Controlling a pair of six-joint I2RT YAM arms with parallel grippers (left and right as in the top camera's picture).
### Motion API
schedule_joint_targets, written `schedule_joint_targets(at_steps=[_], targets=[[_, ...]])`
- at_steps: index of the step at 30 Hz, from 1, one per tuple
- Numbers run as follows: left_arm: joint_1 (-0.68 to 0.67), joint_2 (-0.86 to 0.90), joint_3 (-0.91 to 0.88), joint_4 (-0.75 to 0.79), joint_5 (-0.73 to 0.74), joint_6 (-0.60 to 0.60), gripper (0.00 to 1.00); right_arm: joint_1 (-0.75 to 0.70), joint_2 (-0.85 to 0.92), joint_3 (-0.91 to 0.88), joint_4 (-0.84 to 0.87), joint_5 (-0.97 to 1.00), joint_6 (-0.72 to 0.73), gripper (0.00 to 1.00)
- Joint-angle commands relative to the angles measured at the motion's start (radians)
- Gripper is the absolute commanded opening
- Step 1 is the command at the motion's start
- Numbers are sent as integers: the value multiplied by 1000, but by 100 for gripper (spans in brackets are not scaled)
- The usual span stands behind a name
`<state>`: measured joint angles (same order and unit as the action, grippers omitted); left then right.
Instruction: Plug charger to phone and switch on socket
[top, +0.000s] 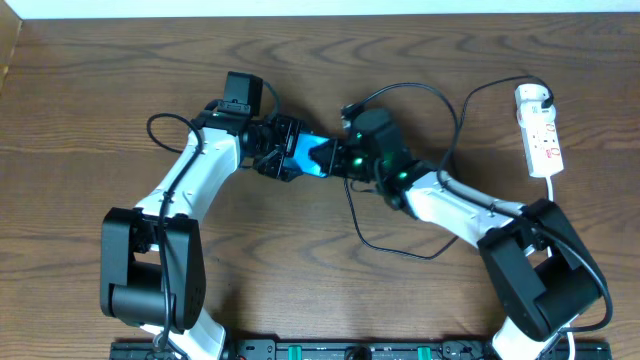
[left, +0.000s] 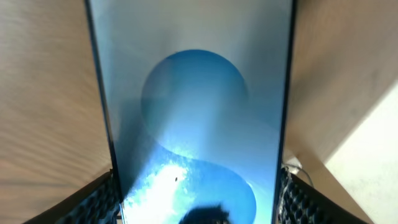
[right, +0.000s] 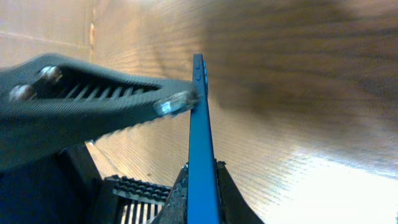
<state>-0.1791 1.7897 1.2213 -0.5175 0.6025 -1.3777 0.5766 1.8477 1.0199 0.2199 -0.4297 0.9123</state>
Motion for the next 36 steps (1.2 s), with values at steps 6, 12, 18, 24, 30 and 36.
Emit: schedule_joint_targets(at_steps=[6, 12, 18, 24, 30, 36], targets=[[7, -28, 10, 232, 172, 178, 70, -132, -64, 8, 28, -130, 160, 1], [51, -28, 10, 415, 369, 232, 70, -217, -150, 9, 137, -93, 281, 1], [82, -28, 10, 595, 499, 228, 70, -250, -167, 13, 218, -59, 426, 1], [91, -28, 10, 730, 502, 114, 70, -227, -167, 13, 359, -37, 585, 1], [93, -28, 10, 874, 484, 59, 66, -157, -167, 13, 391, 45, 665, 1], [93, -28, 10, 912, 491, 56, 66, -112, -165, 13, 383, 66, 758, 1]])
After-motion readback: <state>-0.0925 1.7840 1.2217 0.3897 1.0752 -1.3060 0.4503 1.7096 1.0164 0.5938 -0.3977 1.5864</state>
